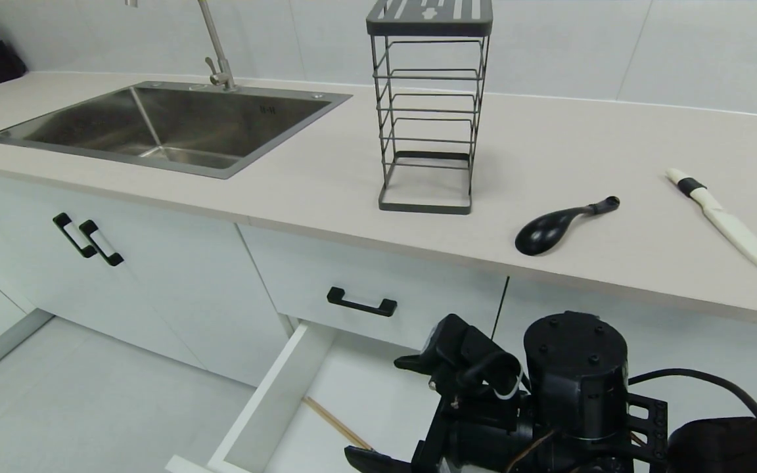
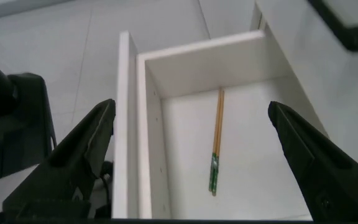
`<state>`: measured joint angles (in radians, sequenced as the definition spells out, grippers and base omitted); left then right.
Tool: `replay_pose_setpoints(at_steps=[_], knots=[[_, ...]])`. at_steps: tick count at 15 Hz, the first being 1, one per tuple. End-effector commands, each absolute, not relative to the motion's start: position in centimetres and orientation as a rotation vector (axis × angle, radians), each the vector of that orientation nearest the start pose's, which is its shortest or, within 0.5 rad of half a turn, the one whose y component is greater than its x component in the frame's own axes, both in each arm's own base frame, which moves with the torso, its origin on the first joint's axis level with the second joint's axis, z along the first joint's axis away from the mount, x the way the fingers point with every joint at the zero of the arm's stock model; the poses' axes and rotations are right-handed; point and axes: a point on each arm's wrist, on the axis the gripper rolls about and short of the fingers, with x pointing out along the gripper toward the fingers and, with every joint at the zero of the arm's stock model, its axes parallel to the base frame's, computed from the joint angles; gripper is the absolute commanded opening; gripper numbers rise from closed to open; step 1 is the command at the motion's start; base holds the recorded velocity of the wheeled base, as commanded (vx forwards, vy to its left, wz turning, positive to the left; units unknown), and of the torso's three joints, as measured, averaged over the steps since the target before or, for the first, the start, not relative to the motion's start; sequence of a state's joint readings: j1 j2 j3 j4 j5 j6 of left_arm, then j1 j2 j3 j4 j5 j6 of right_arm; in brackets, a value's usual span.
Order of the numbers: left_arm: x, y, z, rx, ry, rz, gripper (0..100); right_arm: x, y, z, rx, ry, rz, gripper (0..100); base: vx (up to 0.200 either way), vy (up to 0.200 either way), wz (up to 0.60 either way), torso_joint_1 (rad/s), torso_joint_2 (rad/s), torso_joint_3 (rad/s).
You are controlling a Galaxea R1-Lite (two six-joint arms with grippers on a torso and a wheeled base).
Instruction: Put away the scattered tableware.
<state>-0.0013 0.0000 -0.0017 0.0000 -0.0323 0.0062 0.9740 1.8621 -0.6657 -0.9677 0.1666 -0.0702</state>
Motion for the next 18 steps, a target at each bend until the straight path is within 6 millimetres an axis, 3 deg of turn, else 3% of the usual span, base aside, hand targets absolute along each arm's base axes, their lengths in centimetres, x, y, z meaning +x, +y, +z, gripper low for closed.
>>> replay_pose_setpoints(at_steps=[1,6,18], knots=[[-2.3,-0.1,7.6,0.006,-0.002,-0.034,100,17.5,26.9,13.0,-0.156,0.177,1.150,100,0.000,0.000,0.00,0.256,-0.49,-0.217],[-2.3,-0.1,7.6,0.006,-0.002,-0.034,100,17.8,27.4,13.8,-0.154,0.158,1.152,100,0.000,0.000,0.00,0.147,-0.48,-0.222],[-2.3,-0.1,7.6,0.006,-0.002,-0.034,100,17.9,27.6,14.1,-0.154,0.146,1.153,100,0.000,0.000,0.00,0.311,-0.52,-0.246]])
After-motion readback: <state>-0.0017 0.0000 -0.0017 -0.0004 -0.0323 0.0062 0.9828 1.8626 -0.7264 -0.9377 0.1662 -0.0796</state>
